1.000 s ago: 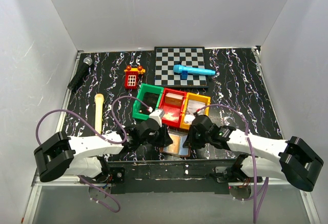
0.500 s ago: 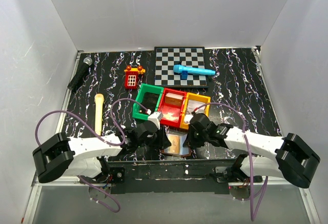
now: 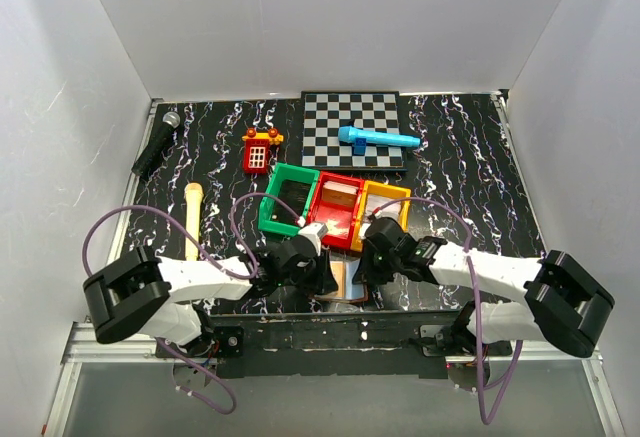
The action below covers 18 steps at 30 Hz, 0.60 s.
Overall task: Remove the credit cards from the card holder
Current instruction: Open the credit card from the card holder.
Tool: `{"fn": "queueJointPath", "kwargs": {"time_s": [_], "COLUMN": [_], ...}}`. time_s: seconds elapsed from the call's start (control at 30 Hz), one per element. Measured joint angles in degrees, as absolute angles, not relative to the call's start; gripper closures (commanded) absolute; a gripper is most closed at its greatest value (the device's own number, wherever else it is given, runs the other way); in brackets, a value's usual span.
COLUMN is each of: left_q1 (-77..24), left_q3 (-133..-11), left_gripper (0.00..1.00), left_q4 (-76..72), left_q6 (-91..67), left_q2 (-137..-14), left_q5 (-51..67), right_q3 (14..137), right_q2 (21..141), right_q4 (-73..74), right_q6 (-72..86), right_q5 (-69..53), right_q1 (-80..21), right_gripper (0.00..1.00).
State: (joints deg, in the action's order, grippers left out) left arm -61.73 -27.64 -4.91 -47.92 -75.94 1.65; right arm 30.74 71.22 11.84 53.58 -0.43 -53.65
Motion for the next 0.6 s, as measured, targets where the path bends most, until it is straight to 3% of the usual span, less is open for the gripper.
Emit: {"fn": "queueJointPath", "kwargs": {"time_s": [0.1, 0.23, 0.6], "left_q1": [-61.7, -61.7, -61.7], "left_q3": [-29.1, -30.7, -31.9], "left_gripper": [0.78, 0.81, 0.81], "left_q4": [-4.6, -3.3, -0.9], "left_q6": [-47.9, -48.0, -48.5], "left_q2": [-78.8, -80.1, -80.7], "left_q5": [2.6, 2.5, 2.1], "right_q3": [31.3, 31.4, 36.0], "right_q2": [71.4, 70.4, 57.2], "right_q4": [12.1, 14.0, 28.4], "right_q6": [53.4, 52.7, 50.4], "right_q5": [-0.5, 0.3, 5.1], "right_q1": [-53.6, -53.6, -53.3], "right_gripper": [0.68, 0.61, 0.58]}}
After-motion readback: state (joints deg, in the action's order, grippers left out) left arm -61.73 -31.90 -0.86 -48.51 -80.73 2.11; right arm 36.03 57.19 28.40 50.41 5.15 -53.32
